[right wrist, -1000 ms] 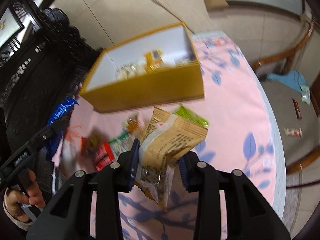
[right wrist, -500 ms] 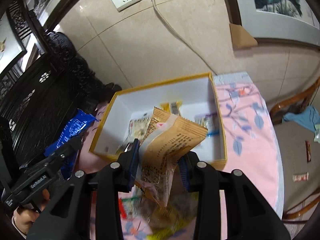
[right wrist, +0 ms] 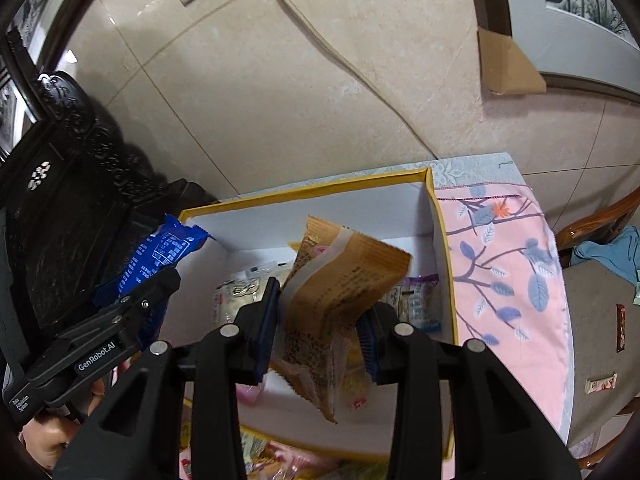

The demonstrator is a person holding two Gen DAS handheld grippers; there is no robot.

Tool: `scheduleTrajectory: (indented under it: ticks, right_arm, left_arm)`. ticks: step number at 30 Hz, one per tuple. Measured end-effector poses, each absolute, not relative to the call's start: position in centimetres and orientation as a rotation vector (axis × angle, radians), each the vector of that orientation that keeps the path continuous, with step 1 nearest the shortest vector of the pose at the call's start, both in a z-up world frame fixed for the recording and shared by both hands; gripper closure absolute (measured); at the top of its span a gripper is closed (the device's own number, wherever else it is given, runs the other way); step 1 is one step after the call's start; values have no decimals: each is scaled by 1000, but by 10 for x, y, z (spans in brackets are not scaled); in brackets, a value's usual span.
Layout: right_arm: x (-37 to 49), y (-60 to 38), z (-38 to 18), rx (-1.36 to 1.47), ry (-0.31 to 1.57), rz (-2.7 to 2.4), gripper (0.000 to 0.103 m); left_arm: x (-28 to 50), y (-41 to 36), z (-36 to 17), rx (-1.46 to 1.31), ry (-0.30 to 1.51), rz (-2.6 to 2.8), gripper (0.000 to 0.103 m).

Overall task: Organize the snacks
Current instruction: 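Carry the pastry pack and blue bag into the yellow box and release, then grasp the yellow cereal stick with the right tool while the left tool grasps the red pack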

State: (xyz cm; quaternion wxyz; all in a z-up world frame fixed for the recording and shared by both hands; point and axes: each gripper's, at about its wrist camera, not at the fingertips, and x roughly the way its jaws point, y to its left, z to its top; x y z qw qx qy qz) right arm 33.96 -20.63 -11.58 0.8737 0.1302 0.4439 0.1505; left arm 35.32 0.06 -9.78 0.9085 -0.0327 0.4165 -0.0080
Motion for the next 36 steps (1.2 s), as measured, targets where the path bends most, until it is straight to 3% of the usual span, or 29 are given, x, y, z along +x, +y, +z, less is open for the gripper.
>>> scheduleTrajectory:
  ticks: [2,10,19,23,36]
  right_arm:
    - [344,-208,-119,290,933,314,57]
    - [330,-213,-112,279,919,308,54]
    - [247,-240,-121,289,955,301,53]
    - [203,-248,-142,273,997,302,42]
    - [128,-225,-228,253,1322,375,41]
  left_arm:
    - [356,1,-99,-57,851,-3,13]
    - [335,13,-87,-93,837,17,13]
    - [249,36,-76,-99,815,84,5]
    - [207,45,-85,-97,845,95,4]
    - [112,74,-144,-94,1003,180,4]
